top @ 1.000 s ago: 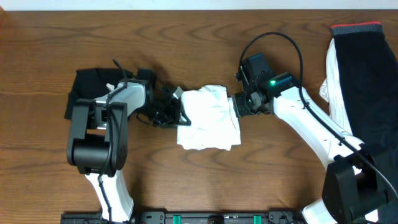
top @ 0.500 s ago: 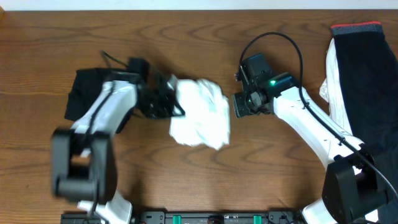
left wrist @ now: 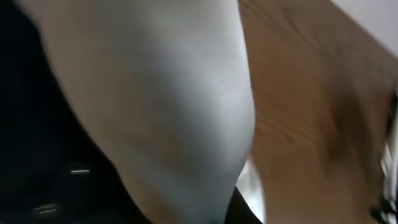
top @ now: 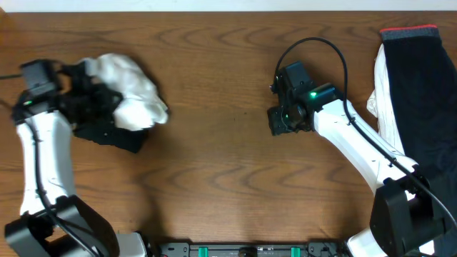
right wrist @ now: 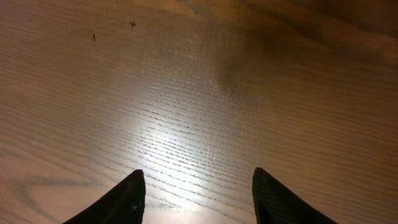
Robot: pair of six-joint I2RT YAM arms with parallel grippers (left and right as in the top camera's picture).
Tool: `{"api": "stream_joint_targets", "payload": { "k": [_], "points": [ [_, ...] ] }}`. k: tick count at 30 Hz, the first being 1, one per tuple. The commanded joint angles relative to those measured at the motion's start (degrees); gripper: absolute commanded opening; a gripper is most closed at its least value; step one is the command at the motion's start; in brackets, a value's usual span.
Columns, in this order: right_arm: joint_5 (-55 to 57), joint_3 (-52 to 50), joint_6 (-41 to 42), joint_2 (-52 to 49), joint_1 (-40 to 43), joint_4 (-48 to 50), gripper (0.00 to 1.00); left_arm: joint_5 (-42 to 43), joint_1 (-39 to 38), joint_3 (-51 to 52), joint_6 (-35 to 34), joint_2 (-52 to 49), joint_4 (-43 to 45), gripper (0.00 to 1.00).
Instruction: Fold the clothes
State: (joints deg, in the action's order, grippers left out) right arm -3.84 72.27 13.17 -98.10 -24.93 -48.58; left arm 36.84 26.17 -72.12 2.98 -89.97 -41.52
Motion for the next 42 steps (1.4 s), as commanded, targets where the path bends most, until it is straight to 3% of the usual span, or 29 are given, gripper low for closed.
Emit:
{"api": "stream_joint_targets", "payload": {
  "k": [1,6,9,10,12,13,14,16,21,28,29,32,34,42],
  "points": [
    [0.2,0.1,0.1,0.7,0.5,-0.8,0.53,-0.1,5.4,-0.1,0.0,-1.5,0.6,0.06],
    [0.2,0.1,0.1,0.7,0.5,-1.2,0.52,-0.4,10.6,-0.1,0.5,-6.1,0.5,0.09],
    [0.2,0.1,0.1,0.7,0.5,-1.2,0.52,-0.5,11.4,-0.1,0.4,-10.3,-0.3,0.3],
    [0.2,0.1,0.1,0.7,0.5,-1.2,0.52,-1.1,11.5,-0.1,0.4,-11.8,-1.0,0.44],
    [0.2,0.1,0.1,0.7,0.5,-1.5,0.51,-3.9,11.5,-0.1,0.4,-13.3,-2.6,0.5],
    [0.2,0.1,0.1,0.7,0.5,-1.7,0.51,-6.5,11.5,-0.1,0.0,-13.7,-3.5,0.6],
    [0.2,0.1,0.1,0.7,0.5,-1.9,0.51,-10.7,11.5,-0.1,-2.2,-13.7,-4.6,0.62],
    [0.2,0.1,0.1,0.7,0.5,-2.2,0.5,-18.2,11.7,-0.2,-7.1,-12.9,-6.6,0.62],
    [0.2,0.1,0.0,0.7,0.5,-2.2,0.51,-27.4,14.3,-0.5,-14.9,-7.7,-11.0,0.62],
    [0.2,0.1,0.0,0.7,0.5,-2.2,0.51,-27.4,19.3,-0.5,-18.6,3.8,-12.7,0.62],
    [0.2,0.1,0.0,0.7,0.5,-2.2,0.52,-25.7,19.3,-0.5,-18.5,4.7,-12.2,0.62],
    [0.2,0.1,0.0,0.7,0.5,-1.9,0.52,-17.5,17.1,-0.5,-16.3,6.0,-8.9,0.36],
    [0.2,0.1,0.1,0.7,0.5,-1.4,0.53,-16.3,13.9,-0.4,-13.7,5.3,-6.6,0.26],
    [-1.7,0.1,2.5,0.7,0.5,-1.1,0.52,-17.0,1.7,0.0,-3.4,-6.4,2.3,0.21]
  ]
}}
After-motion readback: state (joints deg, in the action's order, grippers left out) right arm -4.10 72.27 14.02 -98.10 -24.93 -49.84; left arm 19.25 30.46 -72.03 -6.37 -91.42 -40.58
